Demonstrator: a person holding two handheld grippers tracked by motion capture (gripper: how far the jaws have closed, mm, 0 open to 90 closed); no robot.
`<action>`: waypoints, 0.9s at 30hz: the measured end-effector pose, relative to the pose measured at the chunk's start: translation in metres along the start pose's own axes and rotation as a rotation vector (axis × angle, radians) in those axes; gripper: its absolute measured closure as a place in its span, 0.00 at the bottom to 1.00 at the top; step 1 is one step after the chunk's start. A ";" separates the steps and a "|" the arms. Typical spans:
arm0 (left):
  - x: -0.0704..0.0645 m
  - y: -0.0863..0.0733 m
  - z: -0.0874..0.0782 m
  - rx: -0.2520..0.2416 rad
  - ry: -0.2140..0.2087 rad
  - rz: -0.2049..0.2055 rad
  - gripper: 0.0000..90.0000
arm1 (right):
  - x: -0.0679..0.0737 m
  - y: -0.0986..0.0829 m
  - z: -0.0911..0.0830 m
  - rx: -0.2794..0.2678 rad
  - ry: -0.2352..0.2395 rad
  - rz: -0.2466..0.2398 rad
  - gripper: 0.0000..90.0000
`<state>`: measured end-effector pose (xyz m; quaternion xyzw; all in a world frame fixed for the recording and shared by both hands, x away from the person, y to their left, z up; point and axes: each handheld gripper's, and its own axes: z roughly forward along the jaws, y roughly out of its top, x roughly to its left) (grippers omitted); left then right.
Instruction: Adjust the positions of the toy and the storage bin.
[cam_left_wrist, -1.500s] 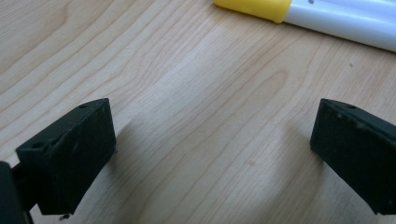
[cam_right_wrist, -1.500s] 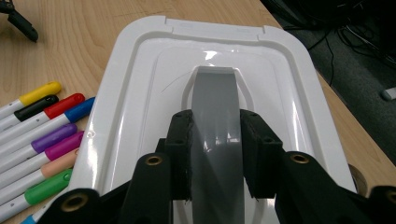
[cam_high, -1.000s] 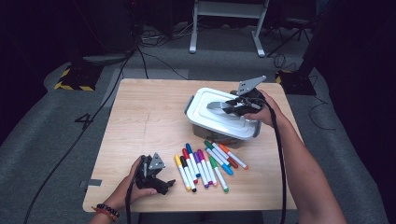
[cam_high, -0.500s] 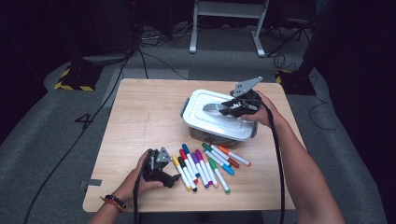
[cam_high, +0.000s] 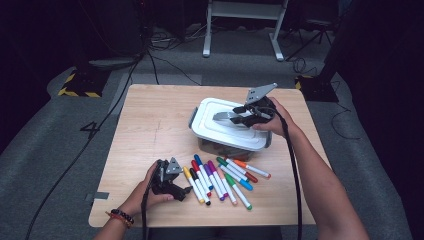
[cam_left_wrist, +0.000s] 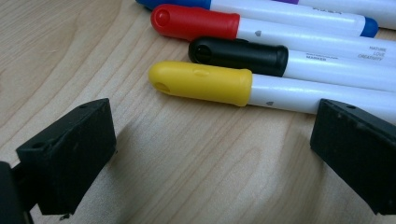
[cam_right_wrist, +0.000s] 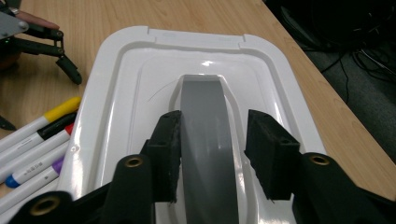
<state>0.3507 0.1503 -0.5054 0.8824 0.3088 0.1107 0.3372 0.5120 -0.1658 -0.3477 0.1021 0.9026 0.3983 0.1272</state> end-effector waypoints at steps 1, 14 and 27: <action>0.001 -0.001 -0.001 0.000 -0.003 -0.001 0.00 | 0.000 0.000 0.000 0.001 -0.006 0.009 0.61; 0.007 -0.008 -0.007 0.002 0.010 -0.016 0.00 | 0.000 0.000 0.011 0.019 0.019 0.075 0.68; 0.009 -0.003 -0.003 0.002 0.055 -0.059 0.00 | 0.003 0.005 0.014 0.030 0.059 0.011 0.74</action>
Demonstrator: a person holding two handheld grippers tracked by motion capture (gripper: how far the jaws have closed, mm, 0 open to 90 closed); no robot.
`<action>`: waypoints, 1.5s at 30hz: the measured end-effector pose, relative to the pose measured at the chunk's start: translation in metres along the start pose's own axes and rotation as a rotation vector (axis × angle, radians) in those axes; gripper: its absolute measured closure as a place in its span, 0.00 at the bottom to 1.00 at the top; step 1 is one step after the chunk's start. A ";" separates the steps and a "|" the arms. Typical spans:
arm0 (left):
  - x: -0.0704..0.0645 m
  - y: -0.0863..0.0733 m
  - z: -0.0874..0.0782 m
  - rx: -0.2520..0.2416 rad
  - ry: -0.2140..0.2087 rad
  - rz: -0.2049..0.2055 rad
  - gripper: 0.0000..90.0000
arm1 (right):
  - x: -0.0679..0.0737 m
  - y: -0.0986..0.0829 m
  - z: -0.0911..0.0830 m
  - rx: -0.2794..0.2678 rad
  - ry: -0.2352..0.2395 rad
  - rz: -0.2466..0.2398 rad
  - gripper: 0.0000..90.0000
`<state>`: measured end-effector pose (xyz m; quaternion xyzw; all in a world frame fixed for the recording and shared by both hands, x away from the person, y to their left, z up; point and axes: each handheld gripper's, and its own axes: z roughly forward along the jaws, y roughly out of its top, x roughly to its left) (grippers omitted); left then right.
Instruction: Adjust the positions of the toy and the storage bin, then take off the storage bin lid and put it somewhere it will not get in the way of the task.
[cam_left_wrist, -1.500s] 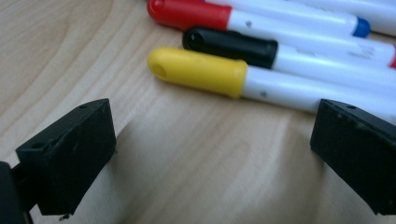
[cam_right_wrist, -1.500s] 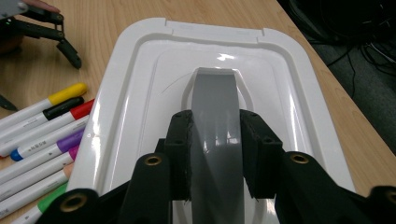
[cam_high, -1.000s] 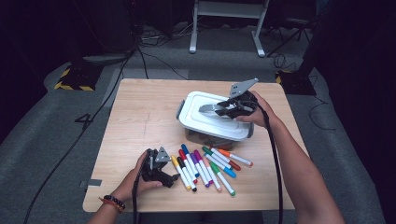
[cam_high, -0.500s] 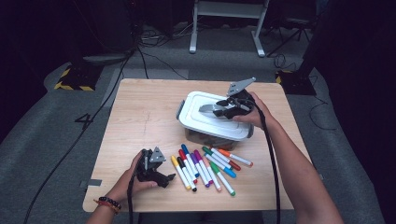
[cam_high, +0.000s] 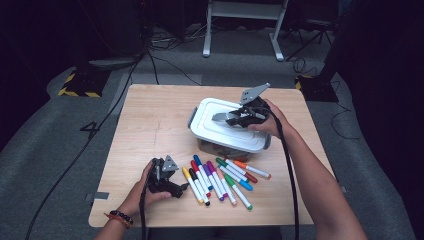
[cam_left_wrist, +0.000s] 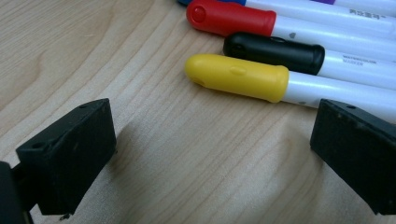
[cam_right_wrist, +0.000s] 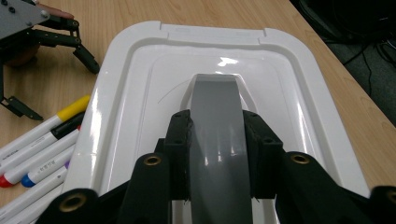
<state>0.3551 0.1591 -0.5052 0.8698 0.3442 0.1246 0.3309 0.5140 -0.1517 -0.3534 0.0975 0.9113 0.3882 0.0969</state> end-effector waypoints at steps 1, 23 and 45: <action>0.000 0.000 0.000 0.000 0.000 0.000 0.00 | 0.000 0.000 0.000 0.000 0.000 0.000 0.74; 0.004 -0.007 -0.006 -0.001 -0.018 0.013 0.00 | 0.002 0.003 -0.019 -0.070 -0.072 0.060 0.74; 0.005 -0.007 -0.006 -0.001 -0.023 0.019 0.00 | -0.008 -0.020 -0.086 -0.137 -0.269 0.165 0.74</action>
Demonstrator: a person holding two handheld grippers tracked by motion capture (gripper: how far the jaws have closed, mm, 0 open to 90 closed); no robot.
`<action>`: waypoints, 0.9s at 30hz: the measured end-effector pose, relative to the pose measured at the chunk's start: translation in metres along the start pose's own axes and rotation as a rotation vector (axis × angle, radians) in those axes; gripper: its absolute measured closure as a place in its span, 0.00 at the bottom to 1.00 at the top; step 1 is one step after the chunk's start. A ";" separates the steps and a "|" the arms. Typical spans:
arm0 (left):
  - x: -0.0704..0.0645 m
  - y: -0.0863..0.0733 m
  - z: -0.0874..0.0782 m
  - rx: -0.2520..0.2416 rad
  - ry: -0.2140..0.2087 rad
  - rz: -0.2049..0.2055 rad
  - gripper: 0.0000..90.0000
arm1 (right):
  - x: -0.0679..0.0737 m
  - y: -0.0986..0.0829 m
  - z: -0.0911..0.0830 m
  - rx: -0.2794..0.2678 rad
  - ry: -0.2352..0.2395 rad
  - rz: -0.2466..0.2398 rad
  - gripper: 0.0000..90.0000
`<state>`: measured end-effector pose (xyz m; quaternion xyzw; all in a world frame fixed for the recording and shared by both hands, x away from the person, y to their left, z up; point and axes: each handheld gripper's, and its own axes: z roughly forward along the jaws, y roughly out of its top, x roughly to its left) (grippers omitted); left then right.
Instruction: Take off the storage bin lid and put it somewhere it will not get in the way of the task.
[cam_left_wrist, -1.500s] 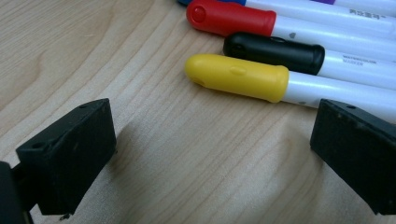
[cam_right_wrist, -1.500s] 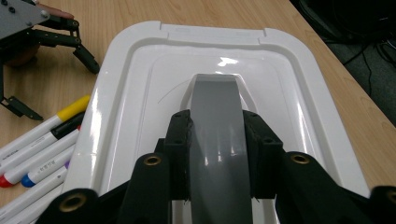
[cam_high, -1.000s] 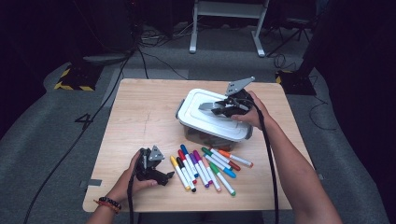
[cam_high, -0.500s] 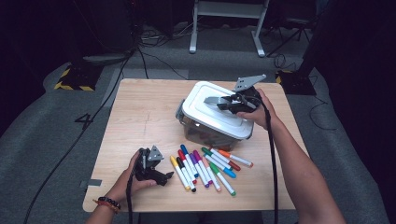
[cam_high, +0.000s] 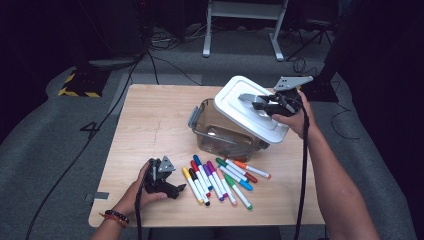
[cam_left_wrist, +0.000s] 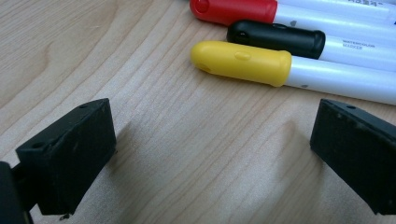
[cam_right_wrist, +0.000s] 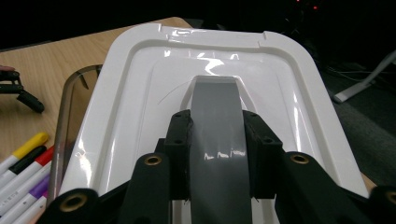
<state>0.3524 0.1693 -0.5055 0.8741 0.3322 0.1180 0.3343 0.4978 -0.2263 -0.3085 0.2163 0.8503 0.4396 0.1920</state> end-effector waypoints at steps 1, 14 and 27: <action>0.000 0.000 0.000 0.001 0.000 0.000 0.01 | -0.001 -0.001 -0.003 0.002 -0.011 0.003 0.74; 0.000 0.000 0.000 0.001 0.001 0.000 0.01 | -0.025 -0.034 -0.052 0.018 -0.144 0.070 0.74; -0.001 0.000 0.000 0.001 0.003 -0.003 0.01 | -0.045 -0.069 -0.069 0.040 -0.244 0.157 0.74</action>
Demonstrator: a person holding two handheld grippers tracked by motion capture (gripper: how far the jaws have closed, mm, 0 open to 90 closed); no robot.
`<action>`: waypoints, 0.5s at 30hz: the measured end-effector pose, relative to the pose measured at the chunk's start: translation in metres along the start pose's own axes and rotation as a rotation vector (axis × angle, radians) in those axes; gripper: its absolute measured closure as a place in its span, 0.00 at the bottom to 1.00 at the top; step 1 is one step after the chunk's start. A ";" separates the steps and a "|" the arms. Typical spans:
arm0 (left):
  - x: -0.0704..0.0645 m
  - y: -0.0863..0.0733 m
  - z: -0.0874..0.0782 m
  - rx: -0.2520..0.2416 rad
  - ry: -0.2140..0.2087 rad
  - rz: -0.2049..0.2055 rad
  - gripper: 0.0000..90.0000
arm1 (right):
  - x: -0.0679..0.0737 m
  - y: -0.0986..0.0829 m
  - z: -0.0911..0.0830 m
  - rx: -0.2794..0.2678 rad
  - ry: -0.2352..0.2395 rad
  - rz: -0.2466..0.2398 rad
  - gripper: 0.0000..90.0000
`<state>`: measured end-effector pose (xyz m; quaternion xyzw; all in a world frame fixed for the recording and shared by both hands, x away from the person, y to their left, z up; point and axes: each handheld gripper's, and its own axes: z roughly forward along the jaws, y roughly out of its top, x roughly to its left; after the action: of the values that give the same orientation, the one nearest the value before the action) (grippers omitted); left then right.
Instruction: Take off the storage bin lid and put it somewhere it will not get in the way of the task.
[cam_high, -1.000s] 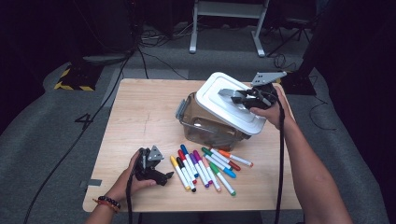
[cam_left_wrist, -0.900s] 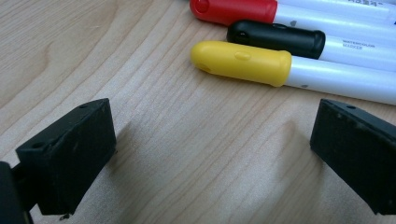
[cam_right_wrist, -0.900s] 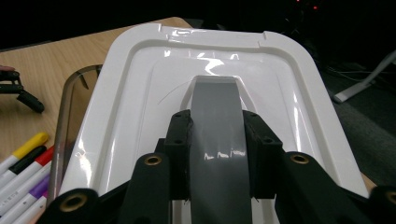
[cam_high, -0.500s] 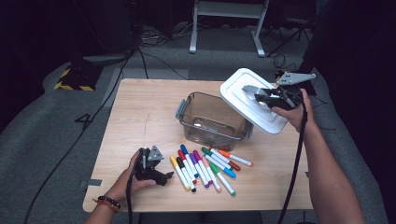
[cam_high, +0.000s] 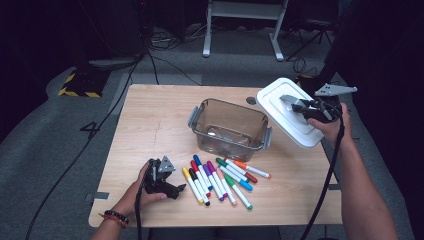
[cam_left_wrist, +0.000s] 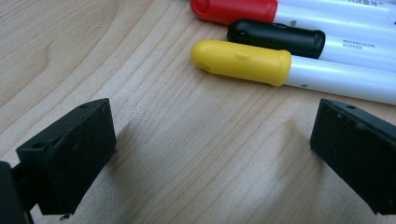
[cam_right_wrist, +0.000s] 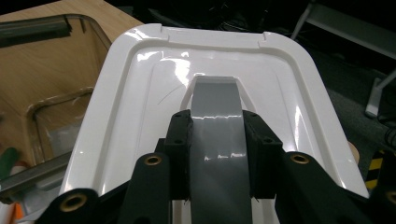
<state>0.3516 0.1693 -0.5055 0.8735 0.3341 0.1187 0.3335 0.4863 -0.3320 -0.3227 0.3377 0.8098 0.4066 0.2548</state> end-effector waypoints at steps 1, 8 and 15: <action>0.000 0.000 0.000 0.000 0.000 0.000 0.01 | -0.001 -0.002 0.001 0.003 -0.011 0.005 0.74; 0.000 0.000 0.000 0.000 0.001 -0.001 0.01 | -0.008 -0.018 0.019 0.031 -0.037 0.059 0.74; 0.000 0.000 0.000 0.000 0.000 -0.001 0.01 | -0.015 -0.029 0.033 0.061 -0.065 0.080 0.74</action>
<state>0.3513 0.1693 -0.5055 0.8733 0.3347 0.1187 0.3336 0.5089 -0.3403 -0.3623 0.3903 0.7989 0.3806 0.2540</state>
